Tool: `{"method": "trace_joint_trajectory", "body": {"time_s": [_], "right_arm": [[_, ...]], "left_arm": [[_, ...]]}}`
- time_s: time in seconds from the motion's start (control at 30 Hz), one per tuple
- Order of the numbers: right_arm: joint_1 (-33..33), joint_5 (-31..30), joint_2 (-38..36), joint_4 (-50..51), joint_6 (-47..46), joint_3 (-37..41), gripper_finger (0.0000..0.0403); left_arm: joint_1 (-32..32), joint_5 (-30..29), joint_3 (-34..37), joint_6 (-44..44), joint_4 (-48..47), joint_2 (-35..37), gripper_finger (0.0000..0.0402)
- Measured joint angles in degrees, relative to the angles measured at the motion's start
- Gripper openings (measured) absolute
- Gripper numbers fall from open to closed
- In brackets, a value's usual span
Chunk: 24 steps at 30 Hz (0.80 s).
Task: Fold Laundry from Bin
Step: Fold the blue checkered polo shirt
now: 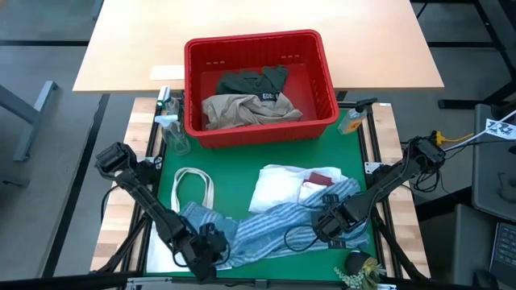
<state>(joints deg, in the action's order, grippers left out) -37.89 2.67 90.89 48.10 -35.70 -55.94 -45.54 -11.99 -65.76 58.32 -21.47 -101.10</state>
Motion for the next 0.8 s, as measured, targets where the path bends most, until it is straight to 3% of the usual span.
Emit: {"method": "trace_joint_trajectory", "body": {"time_s": [0.2, 0.4, 0.67, 0.8], "right_arm": [[0.00, 3.05, 0.00, -0.02, -0.04, 0.87, 0.0127], [0.00, 5.82, 0.00, 0.64, -0.01, 0.88, 0.0127], [0.00, 5.97, 0.00, 2.91, -0.03, 0.90, 0.0127], [0.00, 5.97, 0.00, 3.71, -0.03, 0.90, 0.0127]], "left_arm": [[-1.02, -2.21, 0.22, 4.27, -0.06, -0.45, 0.0007], [-0.87, -1.60, 0.23, 12.78, -1.16, -1.21, 0.0051], [-1.24, 6.78, 0.24, 20.82, -2.13, -1.42, 0.0124], [-2.48, 7.01, 0.24, 20.82, -2.48, -1.44, 0.0139]]}}
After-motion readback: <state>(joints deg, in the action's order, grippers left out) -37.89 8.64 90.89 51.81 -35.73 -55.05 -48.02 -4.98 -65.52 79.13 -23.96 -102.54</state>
